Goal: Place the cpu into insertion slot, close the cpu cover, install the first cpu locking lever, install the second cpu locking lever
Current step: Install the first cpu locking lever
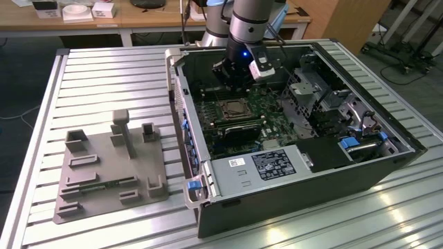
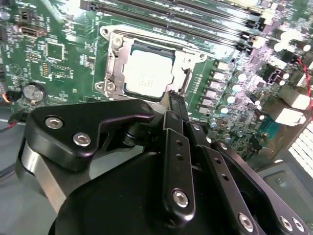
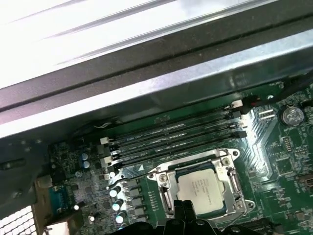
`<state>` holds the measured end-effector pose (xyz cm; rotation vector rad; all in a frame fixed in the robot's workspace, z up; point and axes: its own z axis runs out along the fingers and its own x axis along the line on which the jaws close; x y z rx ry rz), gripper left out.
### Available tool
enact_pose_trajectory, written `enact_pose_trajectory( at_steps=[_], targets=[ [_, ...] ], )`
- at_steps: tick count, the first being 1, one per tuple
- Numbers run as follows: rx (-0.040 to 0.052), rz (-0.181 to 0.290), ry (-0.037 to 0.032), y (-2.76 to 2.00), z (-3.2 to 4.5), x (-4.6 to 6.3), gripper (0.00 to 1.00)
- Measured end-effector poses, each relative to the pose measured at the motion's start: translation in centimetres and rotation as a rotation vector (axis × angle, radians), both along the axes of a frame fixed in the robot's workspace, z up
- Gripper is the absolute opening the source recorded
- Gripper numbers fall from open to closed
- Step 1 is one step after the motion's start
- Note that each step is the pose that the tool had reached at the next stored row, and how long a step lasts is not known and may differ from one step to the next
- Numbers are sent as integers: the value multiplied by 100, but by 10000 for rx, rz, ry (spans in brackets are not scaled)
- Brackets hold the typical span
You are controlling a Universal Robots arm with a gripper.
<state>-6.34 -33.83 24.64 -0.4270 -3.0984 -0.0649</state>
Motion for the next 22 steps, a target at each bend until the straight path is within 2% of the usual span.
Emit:
enact_pose_trajectory(
  at_steps=[1, 3, 6, 15, 22],
  targets=[
    [0, 19, -46, 0, 0, -4, 10],
    [-1, 57, -93, 1, 0, -17, 10],
    [2, 274, -99, 0, 0, -22, 10],
    [26, 1794, -98, 0, -11, -26, 10],
    [28, 2065, -98, 0, -16, -139, 10]
  ],
)
